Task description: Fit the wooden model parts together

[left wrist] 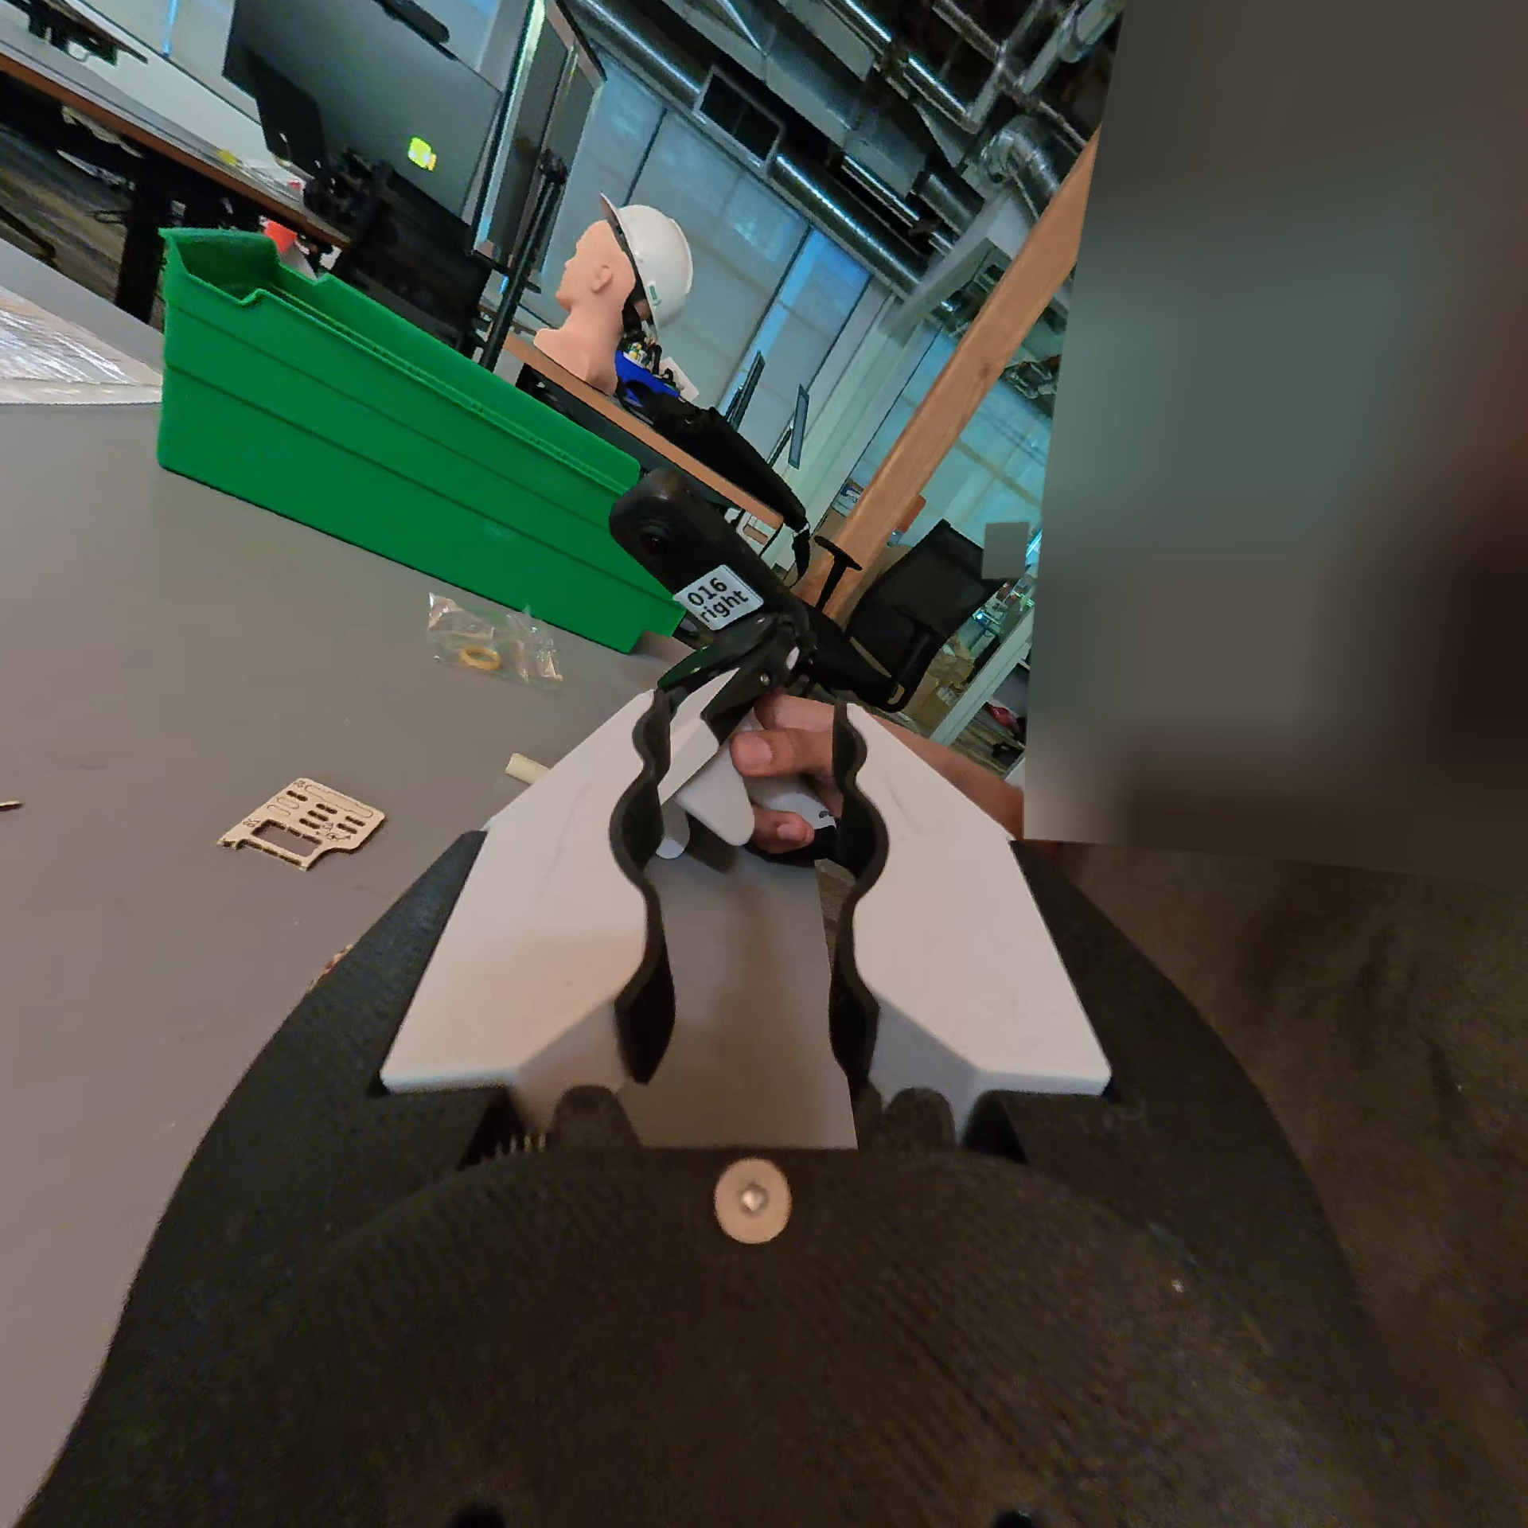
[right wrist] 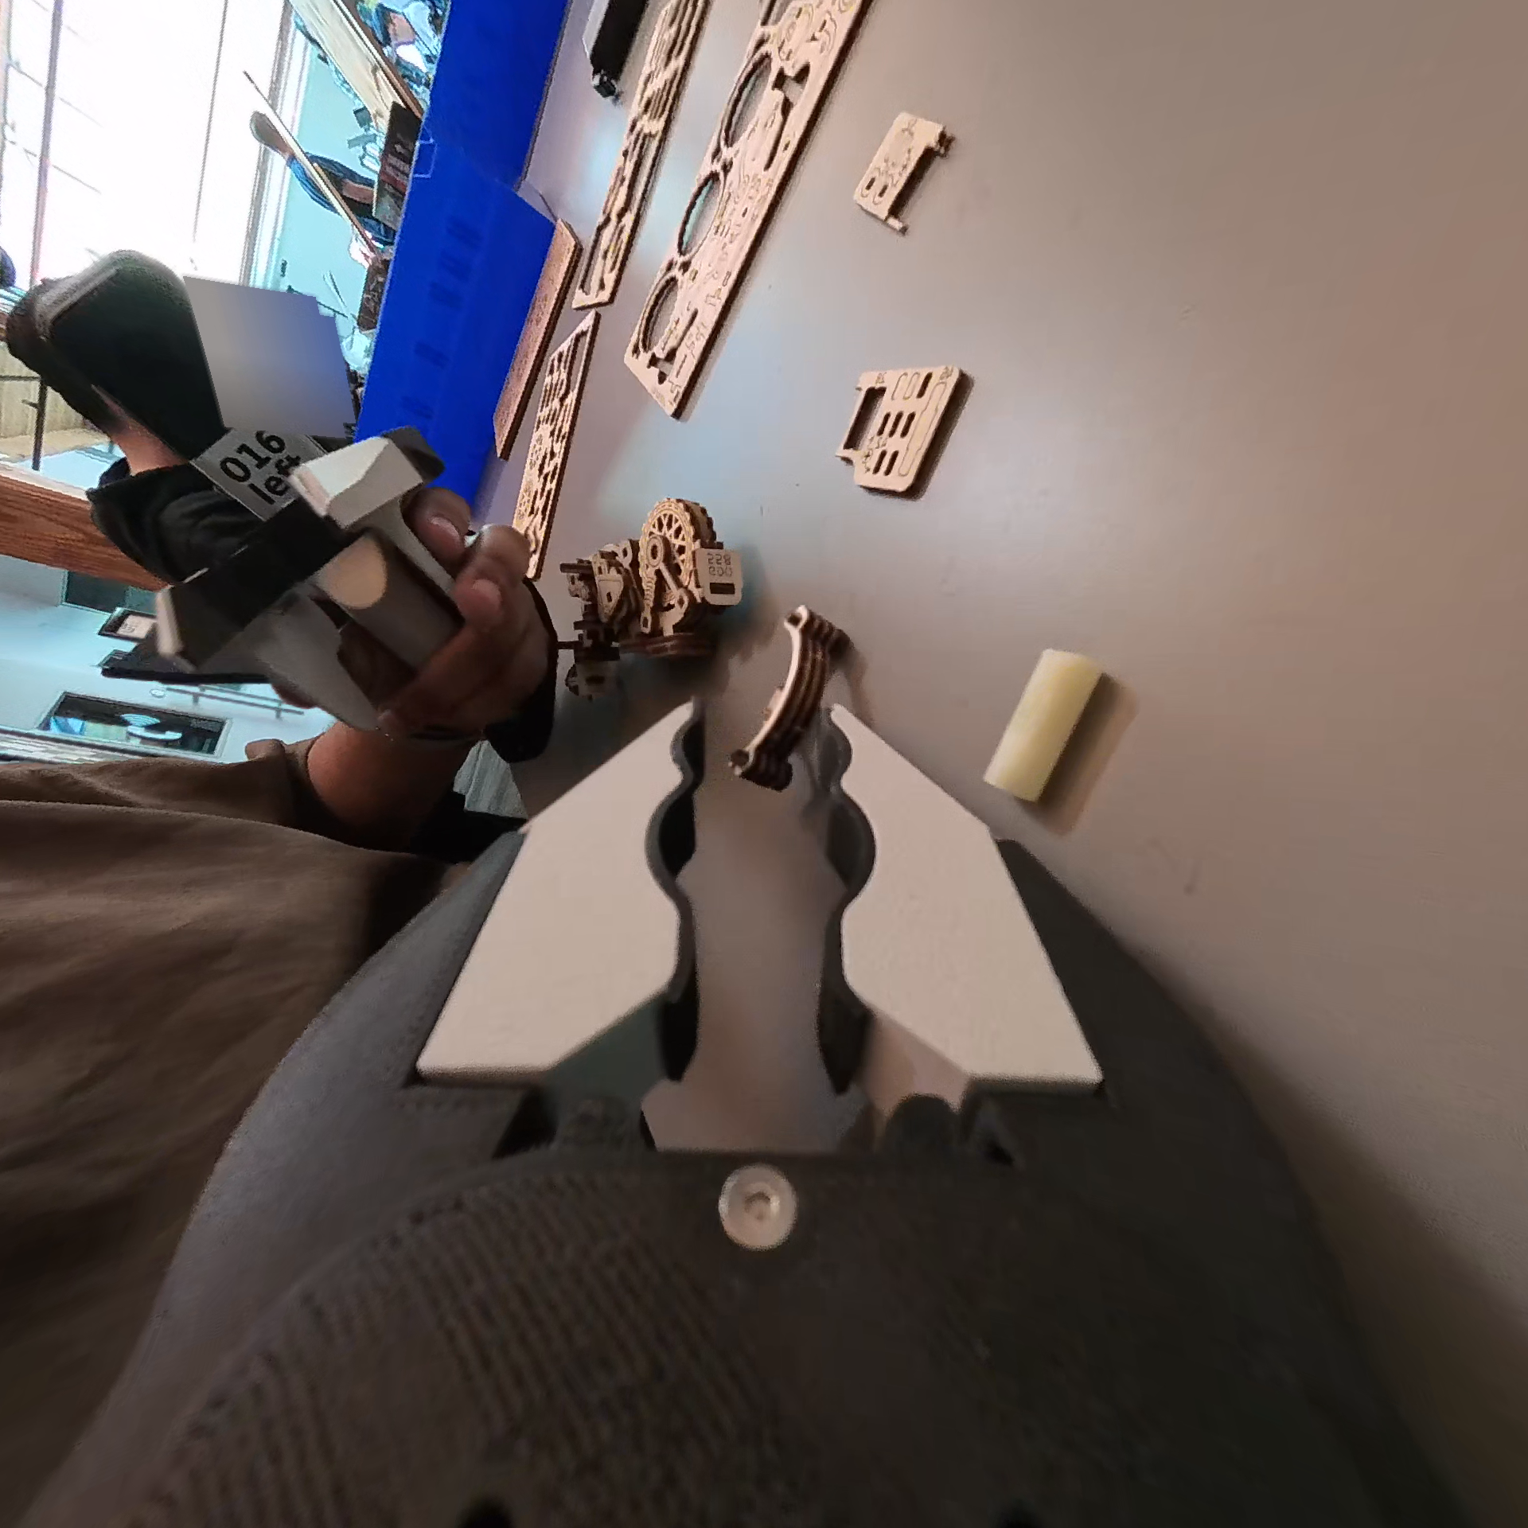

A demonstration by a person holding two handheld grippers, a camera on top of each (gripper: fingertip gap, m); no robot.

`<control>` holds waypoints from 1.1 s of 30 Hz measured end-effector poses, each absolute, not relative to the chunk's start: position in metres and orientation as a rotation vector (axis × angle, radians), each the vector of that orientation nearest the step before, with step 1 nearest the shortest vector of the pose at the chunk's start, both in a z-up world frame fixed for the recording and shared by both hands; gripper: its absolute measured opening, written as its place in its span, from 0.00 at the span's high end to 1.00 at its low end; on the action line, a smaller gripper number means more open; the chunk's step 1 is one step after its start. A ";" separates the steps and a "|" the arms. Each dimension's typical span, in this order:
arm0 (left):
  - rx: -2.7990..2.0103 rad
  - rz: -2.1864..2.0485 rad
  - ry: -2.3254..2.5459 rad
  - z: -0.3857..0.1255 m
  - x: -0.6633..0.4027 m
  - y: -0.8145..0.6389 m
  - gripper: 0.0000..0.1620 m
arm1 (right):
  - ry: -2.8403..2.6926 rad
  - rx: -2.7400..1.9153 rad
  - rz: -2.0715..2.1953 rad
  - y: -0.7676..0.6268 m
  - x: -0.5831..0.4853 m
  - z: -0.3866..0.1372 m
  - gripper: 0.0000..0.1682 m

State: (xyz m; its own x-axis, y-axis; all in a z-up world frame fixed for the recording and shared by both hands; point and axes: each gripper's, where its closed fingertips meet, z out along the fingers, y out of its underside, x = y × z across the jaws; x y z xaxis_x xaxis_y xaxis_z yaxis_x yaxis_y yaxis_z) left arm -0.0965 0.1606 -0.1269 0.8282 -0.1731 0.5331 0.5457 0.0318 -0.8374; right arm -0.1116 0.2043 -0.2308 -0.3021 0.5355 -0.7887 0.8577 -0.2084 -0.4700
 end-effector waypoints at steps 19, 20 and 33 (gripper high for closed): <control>-1.399 -0.552 -0.446 -0.119 -0.117 0.145 0.94 | 2.180 1.533 -1.939 0.227 -0.125 -0.179 0.79; -1.416 -0.543 -0.449 -0.120 -0.118 0.140 0.97 | 2.300 1.559 -1.934 0.231 -0.129 -0.180 0.78; -1.444 -0.362 -0.638 -0.140 -0.145 0.084 1.00 | 2.727 1.689 -2.080 0.226 -0.161 -0.160 1.00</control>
State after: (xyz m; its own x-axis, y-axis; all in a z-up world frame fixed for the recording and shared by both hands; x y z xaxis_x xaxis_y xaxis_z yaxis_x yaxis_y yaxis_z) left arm -0.1449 0.0842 -0.1402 0.7846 0.1450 0.6029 0.5919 0.1143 -0.7978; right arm -0.1611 0.2256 -0.1598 -0.4299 0.9026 0.0223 0.2170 0.1273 -0.9678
